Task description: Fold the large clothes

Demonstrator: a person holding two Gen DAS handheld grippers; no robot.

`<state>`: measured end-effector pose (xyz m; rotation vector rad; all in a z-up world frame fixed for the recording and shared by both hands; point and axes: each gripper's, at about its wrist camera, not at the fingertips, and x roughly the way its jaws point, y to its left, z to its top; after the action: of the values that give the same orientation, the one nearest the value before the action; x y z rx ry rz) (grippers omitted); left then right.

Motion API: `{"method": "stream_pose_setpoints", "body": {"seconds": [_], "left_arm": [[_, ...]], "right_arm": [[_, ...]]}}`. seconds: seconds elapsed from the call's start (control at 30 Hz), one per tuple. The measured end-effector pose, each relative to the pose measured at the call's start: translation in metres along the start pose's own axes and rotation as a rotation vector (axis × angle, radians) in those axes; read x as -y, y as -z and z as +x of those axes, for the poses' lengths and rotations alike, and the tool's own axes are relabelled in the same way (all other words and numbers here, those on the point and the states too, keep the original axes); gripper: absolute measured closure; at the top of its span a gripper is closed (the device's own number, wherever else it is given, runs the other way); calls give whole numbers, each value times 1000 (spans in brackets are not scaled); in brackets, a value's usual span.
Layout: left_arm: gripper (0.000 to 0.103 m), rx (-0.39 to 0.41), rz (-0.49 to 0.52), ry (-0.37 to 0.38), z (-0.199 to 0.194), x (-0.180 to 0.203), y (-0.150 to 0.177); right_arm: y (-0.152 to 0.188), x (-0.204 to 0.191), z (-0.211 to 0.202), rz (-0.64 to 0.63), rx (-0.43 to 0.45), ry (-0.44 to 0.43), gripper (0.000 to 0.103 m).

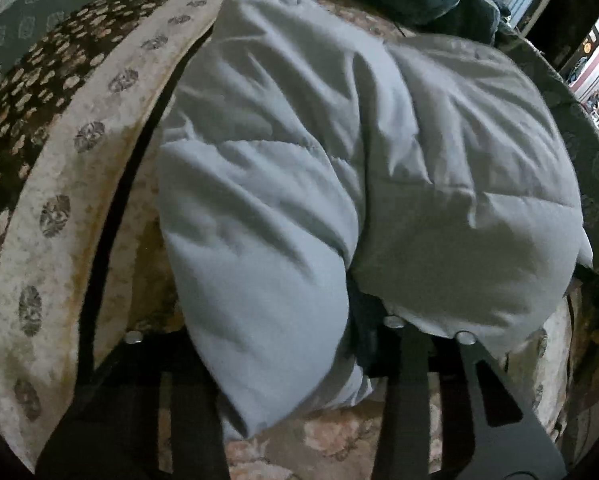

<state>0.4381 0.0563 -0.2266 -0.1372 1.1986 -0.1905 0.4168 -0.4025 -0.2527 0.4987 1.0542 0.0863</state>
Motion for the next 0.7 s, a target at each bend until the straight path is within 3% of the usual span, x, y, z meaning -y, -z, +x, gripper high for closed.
{"method": "stream_pose_setpoints", "body": {"seconds": [0.1,0.2,0.33,0.43,0.57,0.63,0.7], "left_arm": [[75,30,-7,-11,-22,6,7],[77,45,5,-2,-53,11,37],[78,53,21,46,-94,24,90],[73,46,-4,93,-105,15,131],[61,4,-26,134,-78,-1,153],[54,18,0,115,-75,6,156],[39,36,26,55,-75,17,152]], "right_arm": [[-2,-12,-28,-31,51,22,76],[6,-22,-67,-54,115,23,77],[55,-23,-133,-108,149,37,77],[95,-14,-162,-151,112,50,77],[128,0,-129,-204,7,133,69],[132,16,-105,-138,-35,125,61],[130,29,-101,-66,-21,111,41]]}}
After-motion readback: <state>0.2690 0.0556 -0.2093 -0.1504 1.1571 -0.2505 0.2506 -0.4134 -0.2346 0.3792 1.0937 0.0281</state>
